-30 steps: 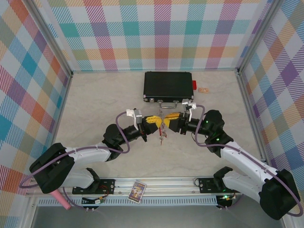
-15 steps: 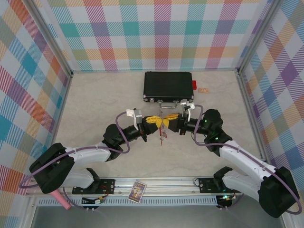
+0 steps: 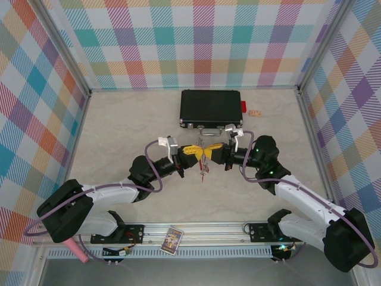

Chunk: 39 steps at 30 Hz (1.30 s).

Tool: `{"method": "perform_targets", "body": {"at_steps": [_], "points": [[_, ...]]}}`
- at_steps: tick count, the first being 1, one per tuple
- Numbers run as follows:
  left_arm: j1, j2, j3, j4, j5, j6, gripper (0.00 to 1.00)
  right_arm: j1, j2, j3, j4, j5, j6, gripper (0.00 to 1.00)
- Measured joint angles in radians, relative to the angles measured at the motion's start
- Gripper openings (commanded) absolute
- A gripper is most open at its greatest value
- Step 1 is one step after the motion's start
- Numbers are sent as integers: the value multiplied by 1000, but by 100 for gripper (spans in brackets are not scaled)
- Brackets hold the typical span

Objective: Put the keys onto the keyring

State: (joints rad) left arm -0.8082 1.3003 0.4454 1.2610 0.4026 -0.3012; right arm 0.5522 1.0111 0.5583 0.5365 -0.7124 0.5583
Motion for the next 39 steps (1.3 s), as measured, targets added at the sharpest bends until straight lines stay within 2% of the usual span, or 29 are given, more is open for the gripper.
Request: {"method": "perform_targets", "body": {"at_steps": [1,5,13,17,23,29,39], "points": [[0,0,0,-1,0,0,19,0,0,2,-10,0,-6,2],[11,-1,-2,3,-2,-9,25,0,-19,7,-90,13,-51,0],[73,-54,-29,-32,9,-24,29,0,-52,102,-354,53,-238,1],[85,-111,-29,-122,36,3,31,0,-42,172,-515,81,-365,1],[90,-194,-10,-344,81,96,32,2,19,235,-676,128,-493,1],[90,-199,34,-502,117,169,32,15,66,254,-766,188,-570,1],[92,-142,84,-628,146,210,30,106,82,291,-837,288,-662,1]]}}
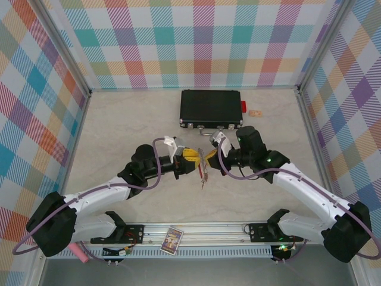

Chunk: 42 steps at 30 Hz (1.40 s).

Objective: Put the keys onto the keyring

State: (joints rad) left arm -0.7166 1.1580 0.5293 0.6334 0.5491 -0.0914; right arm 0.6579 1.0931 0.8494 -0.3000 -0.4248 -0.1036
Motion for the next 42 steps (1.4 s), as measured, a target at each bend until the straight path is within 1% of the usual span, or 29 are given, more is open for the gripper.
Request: {"method": "perform_targets", "body": {"at_steps": [9,17,20,23,29,32,34,35,42], "points": [[0,27,31,-55,31,6,25,43,18,4,-16,53,-37,1],[2,58,57,-111,37,8,24,43,18,4,-16,70,-41,1],[3,59,58,-116,34,8,24,44,18,4,-16,70,-43,1],[6,59,60,-128,31,11,28,44,18,4,-16,70,-43,1],[7,60,63,-143,7,11,28,44,18,4,-16,70,-43,1],[7,60,64,-143,7,11,27,44,17,4,-16,70,-43,1],[7,65,67,-143,12,10,24,44,16,4,-16,70,-43,1],[7,72,71,-143,19,10,22,44,16,4,-16,70,-43,1],[12,100,90,-146,63,10,17,44,16,4,-16,77,-43,1]]}}
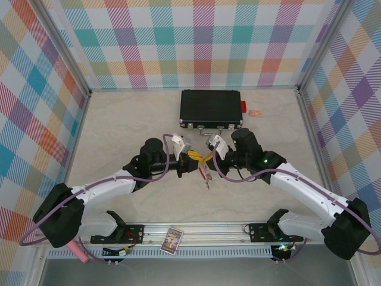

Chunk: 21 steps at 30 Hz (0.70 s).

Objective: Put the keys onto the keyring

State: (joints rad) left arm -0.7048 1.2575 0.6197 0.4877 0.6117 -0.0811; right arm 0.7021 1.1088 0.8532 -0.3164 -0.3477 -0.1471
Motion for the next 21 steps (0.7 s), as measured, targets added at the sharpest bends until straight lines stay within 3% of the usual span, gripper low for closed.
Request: {"method": "perform_targets", "body": {"at_steps": [7,10,15,19,21], "points": [[2,0,0,5,31,-3,12,5,-5,0,0,10,0,0],[3,0,0,3,35,0,0,5,-5,0,0,13,0,0],[7,0,0,5,55,-4,0,5,-11,0,0,16,1,1],[7,0,0,16,60,-7,0,5,-18,0,0,18,1,8],[7,0,0,28,60,-12,0,5,-23,-1,3,21,1,24]]}}
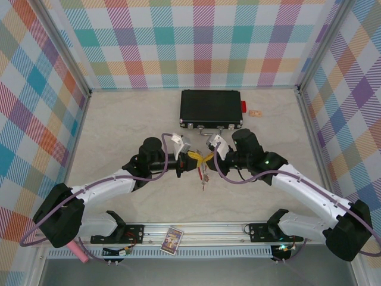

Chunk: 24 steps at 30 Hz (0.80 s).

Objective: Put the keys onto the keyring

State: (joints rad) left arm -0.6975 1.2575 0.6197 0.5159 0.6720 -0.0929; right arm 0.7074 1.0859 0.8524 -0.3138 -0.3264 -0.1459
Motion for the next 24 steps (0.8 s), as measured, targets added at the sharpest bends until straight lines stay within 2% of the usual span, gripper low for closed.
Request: {"method": "perform_targets", "body": {"at_steps": [5,12,18,24], "points": [[0,-1,-27,87,-13,-37,0,0,-64,-28,47,42,21,40],[0,-1,-108,308,-69,-103,0,0,-193,-94,135,98,69,41],[0,12,-112,510,-109,-166,0,3,-208,-105,190,90,81,40],[0,52,-99,599,-112,-215,0,31,-208,-105,221,108,47,40]]}}
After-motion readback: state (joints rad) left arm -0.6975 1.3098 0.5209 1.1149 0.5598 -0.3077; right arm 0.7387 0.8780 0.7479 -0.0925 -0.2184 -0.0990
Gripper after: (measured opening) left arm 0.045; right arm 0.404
